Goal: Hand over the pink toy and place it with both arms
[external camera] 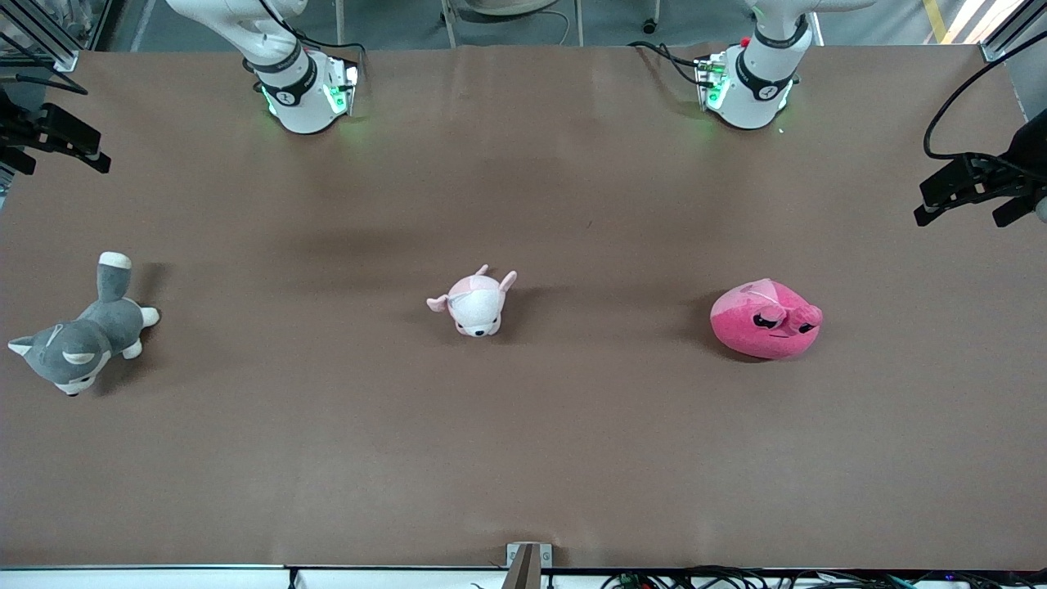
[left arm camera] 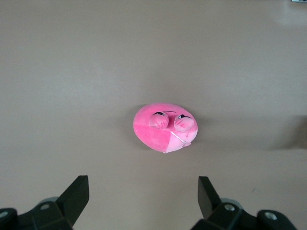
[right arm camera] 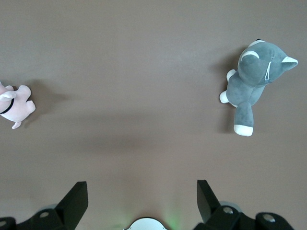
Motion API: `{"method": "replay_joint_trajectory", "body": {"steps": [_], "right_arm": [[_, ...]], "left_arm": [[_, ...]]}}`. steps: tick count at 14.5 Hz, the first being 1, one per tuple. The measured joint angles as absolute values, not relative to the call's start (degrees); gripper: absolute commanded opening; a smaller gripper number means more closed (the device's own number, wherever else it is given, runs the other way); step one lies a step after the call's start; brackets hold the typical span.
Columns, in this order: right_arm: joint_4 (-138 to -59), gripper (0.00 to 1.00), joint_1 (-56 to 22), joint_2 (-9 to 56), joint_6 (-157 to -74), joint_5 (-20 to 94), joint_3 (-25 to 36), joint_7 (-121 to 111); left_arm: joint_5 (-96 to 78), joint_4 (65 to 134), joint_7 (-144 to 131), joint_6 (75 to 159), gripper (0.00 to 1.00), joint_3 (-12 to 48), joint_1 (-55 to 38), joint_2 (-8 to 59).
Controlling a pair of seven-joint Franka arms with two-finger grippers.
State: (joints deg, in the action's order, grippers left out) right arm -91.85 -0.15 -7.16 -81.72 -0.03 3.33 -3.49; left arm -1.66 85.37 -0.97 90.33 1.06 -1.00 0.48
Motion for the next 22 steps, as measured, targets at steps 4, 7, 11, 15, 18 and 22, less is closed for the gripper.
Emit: {"method": "replay_joint_trajectory", "body": {"steps": [4, 7, 11, 15, 18, 22], "right_arm": [[-91.84, 1.00, -0.15, -7.16, -81.72, -0.03, 3.33, -3.51], [-91.85, 1.00, -0.15, -7.16, -81.70, -0.03, 3.33, -3.52], [-91.84, 1.00, -0.15, -7.16, -81.45, -0.03, 3.33, -3.52], [-91.80, 1.00, -0.15, -7.18, -81.45, -0.03, 3.34, -3.53], [-91.69, 1.00, -0.15, -7.25, -81.45, -0.03, 3.41, -3.53], [-91.16, 1.00, -0.14, -7.28, -81.47, -0.03, 3.46, -3.53]], "left_arm": [[-1.66, 85.46, -0.95, 90.34, 1.00, 1.09, -1.03, 0.48], [-1.66, 85.48, -0.95, 90.37, 1.00, 1.11, -1.05, 0.48], [-1.66, 85.60, -0.96, 90.72, 1.00, 1.04, -1.03, 0.51], [-1.66, 86.70, -0.96, 90.36, 1.00, 1.06, -1.04, 2.03], [-1.66, 88.23, -0.96, 90.71, 1.00, 1.10, -1.10, 5.49], [-1.66, 94.17, -1.22, 97.26, 1.00, 1.11, -1.27, 9.10]]}}
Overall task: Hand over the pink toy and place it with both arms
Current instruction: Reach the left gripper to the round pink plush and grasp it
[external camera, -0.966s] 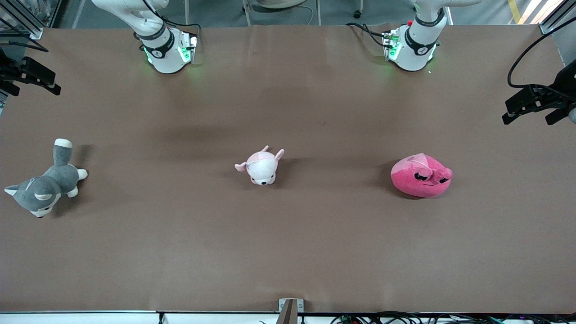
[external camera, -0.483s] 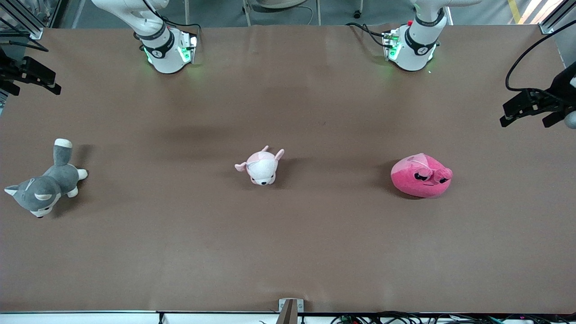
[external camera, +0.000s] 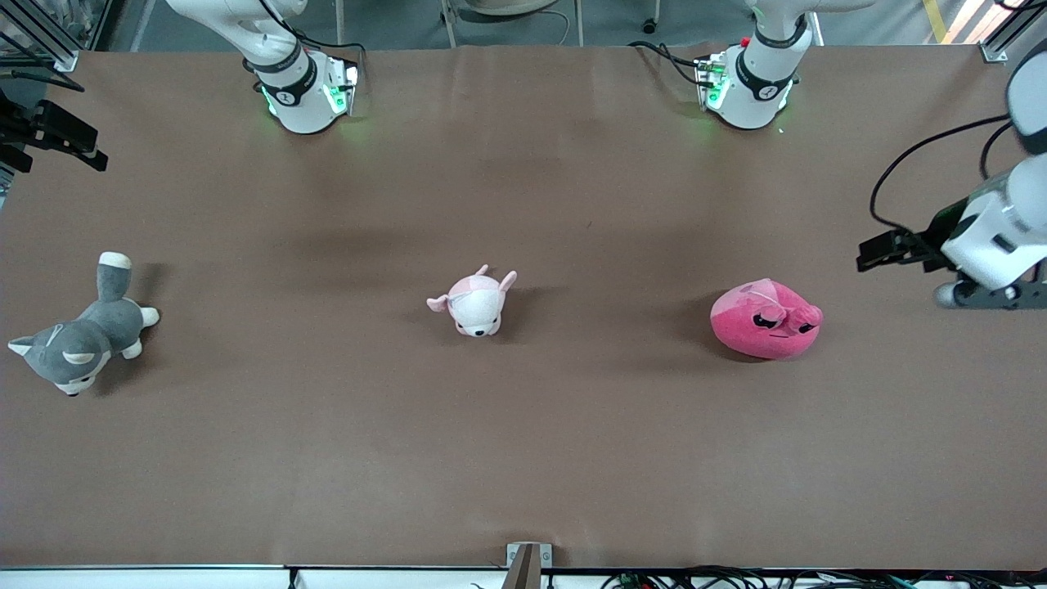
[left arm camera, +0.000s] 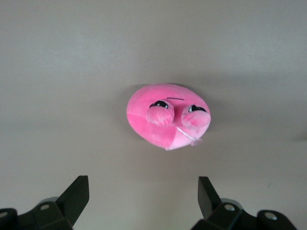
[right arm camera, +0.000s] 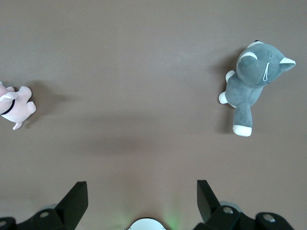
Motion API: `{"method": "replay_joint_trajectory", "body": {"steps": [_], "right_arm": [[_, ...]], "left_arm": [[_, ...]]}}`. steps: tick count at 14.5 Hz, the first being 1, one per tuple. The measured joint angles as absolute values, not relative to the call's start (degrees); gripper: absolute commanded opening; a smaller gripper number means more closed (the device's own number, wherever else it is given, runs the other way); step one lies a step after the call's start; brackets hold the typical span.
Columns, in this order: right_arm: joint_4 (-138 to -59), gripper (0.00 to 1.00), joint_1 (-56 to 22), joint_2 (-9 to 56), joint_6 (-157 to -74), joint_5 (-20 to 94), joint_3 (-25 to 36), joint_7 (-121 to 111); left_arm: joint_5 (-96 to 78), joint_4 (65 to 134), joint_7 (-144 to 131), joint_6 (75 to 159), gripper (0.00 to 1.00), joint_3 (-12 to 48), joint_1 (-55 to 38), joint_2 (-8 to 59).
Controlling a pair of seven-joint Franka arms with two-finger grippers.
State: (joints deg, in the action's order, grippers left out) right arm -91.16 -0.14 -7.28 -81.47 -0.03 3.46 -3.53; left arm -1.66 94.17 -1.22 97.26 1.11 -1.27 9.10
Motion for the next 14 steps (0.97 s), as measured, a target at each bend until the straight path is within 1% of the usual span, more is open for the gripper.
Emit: {"method": "replay_joint_trajectory", "body": {"steps": [2, 4, 8, 11, 13, 14], "right_arm": [[-91.01, 1.00, -0.13, -7.27, -81.48, -0.04, 3.54, -3.53], [-91.00, 1.00, -0.13, -7.27, -81.52, -0.04, 3.58, -3.53], [-91.01, 1.00, -0.03, -7.06, -82.24, -0.14, 3.77, -3.53], [-91.01, 1.00, 0.16, -6.87, -82.37, -0.17, 4.21, -3.57], [-91.01, 1.00, 0.12, -6.86, -82.39, -0.17, 4.15, -3.60], [-91.02, 1.00, 0.12, -6.84, -82.39, -0.17, 4.14, -3.60]], "left_arm": [[-1.66, 97.82, -1.49, 101.97, 1.00, 1.14, -1.47, 10.80], [-1.66, 99.81, -2.92, 104.95, 1.00, 1.20, -1.62, 13.43], [-1.68, 101.09, -4.46, 110.72, 1.00, 1.30, -1.70, 18.73], [-2.73, 101.51, -4.61, 111.29, 1.00, 1.29, -1.67, 19.85], [-3.10, 101.96, -4.63, 111.55, 0.92, 1.27, -1.65, 19.85], [-3.19, 102.22, -4.63, 111.70, 0.85, 1.27, -1.65, 19.85]]}}
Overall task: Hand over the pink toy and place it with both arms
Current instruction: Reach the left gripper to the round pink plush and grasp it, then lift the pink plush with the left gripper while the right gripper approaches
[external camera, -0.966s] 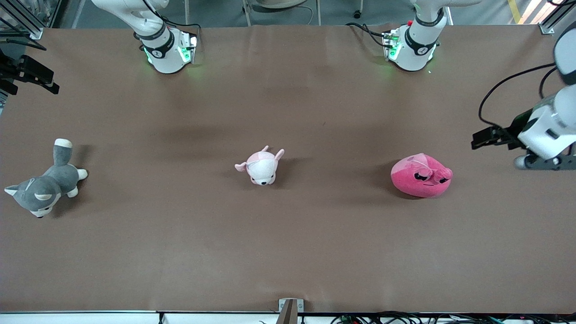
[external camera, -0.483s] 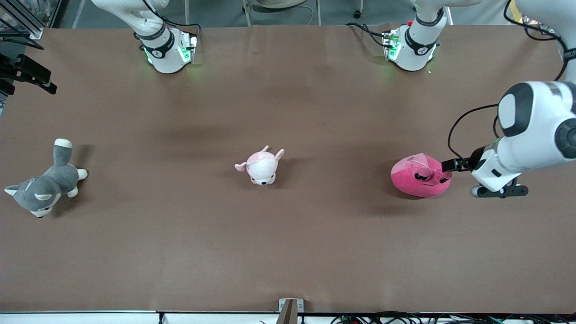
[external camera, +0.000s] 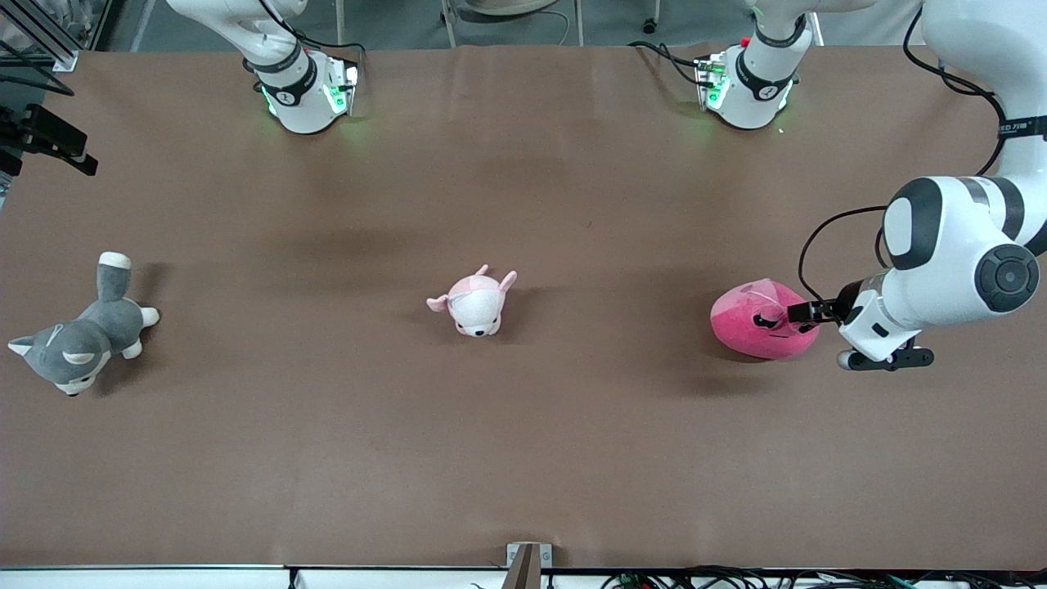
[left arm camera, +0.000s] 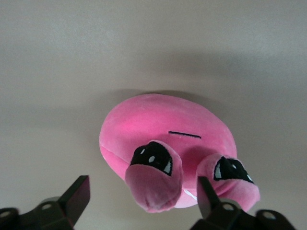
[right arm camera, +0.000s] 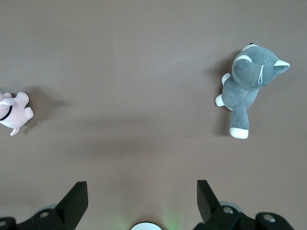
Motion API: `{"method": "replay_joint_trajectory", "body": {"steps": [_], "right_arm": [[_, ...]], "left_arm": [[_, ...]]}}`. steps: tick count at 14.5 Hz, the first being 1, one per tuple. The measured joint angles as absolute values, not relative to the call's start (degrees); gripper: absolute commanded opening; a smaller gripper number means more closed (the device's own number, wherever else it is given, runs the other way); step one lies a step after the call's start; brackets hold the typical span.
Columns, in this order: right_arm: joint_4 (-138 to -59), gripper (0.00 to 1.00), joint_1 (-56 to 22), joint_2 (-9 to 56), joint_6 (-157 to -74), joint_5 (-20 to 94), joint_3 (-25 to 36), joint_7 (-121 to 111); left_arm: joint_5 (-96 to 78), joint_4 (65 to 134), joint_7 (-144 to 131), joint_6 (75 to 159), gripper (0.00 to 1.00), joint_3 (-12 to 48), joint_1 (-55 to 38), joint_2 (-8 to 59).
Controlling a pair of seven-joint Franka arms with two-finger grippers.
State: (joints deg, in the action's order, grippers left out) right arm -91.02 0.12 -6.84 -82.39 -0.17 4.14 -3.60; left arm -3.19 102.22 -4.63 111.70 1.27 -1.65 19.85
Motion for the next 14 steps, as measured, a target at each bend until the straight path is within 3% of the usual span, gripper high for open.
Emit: {"method": "replay_joint_trajectory", "body": {"steps": [8, 9, 14], "right_arm": [[-91.06, 1.00, 0.13, -6.65, -83.74, -0.17, 4.17, -3.62], [-91.09, 1.00, 0.15, -6.35, -83.92, -0.17, 4.21, -3.62], [-91.11, 1.00, 0.17, -4.17, -85.86, -0.17, 4.25, -3.62]], "left_arm": [[-4.22, 102.80, -5.84, 112.67, 0.17, 1.31, -1.72, 20.21], [-4.35, 102.50, -7.18, 112.78, 0.13, 1.35, -1.77, 20.22], [-4.41, 100.47, -11.48, 112.67, 0.13, 1.45, -3.01, 20.09]]}}
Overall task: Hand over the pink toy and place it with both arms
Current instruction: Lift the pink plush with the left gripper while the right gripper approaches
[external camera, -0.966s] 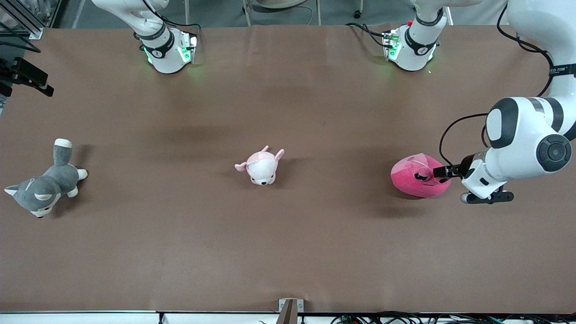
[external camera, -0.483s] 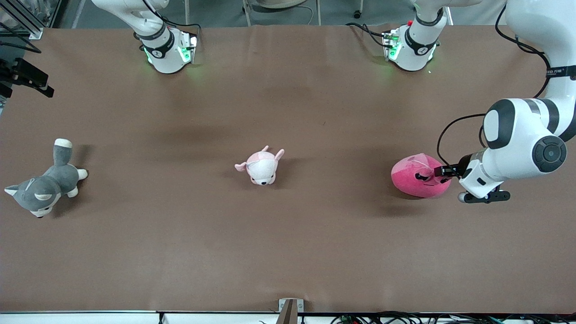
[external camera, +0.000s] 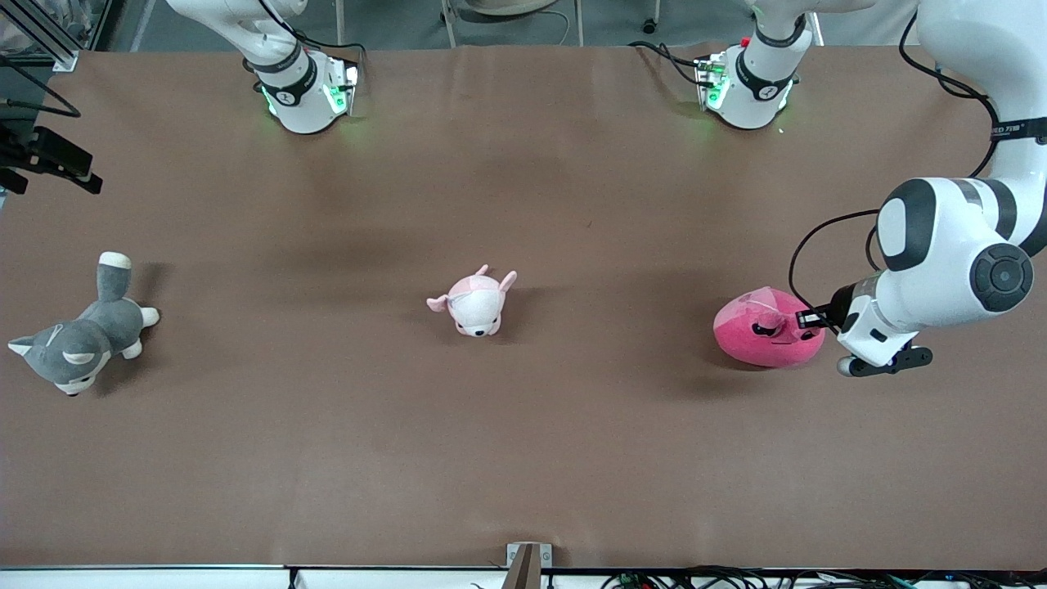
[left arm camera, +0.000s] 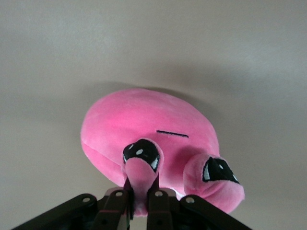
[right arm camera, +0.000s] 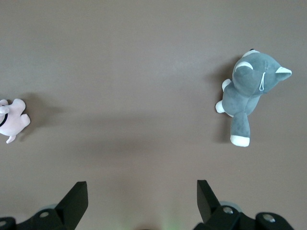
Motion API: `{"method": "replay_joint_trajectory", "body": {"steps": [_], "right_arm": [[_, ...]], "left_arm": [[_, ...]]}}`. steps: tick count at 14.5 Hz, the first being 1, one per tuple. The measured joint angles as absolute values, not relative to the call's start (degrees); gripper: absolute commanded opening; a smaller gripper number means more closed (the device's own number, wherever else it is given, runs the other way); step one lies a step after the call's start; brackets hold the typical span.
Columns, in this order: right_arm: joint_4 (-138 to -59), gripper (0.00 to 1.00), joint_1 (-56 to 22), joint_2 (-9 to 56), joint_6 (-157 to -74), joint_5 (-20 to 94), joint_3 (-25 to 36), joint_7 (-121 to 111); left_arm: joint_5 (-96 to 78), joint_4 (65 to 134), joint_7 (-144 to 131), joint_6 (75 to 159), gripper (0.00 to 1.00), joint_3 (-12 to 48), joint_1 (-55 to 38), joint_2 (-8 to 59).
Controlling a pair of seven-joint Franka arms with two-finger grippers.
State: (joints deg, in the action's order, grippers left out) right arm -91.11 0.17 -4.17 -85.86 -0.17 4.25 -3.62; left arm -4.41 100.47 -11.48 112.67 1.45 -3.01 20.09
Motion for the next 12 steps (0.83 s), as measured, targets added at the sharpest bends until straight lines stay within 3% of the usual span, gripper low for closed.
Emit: {"method": "replay_joint_trajectory", "body": {"steps": [3, 8, 12], "right_arm": [[-91.23, 1.00, 0.26, -1.44, -88.58, -0.18, 4.35, -3.62], [-91.26, 1.00, 0.98, 5.33, -91.63, -0.30, 4.53, -3.48], [-91.06, 1.00, 0.32, 5.66, -90.29, 0.44, 3.85, 13.11]], "left_arm": [[-4.52, 96.20, -13.88, 107.34, 0.13, 2.85, -3.71, 18.93], [-7.62, 82.37, -24.57, 91.18, 0.13, 9.75, -3.97, 16.62], [-9.82, 79.13, -36.35, 88.83, 0.13, 18.75, -4.28, 15.04]]}}
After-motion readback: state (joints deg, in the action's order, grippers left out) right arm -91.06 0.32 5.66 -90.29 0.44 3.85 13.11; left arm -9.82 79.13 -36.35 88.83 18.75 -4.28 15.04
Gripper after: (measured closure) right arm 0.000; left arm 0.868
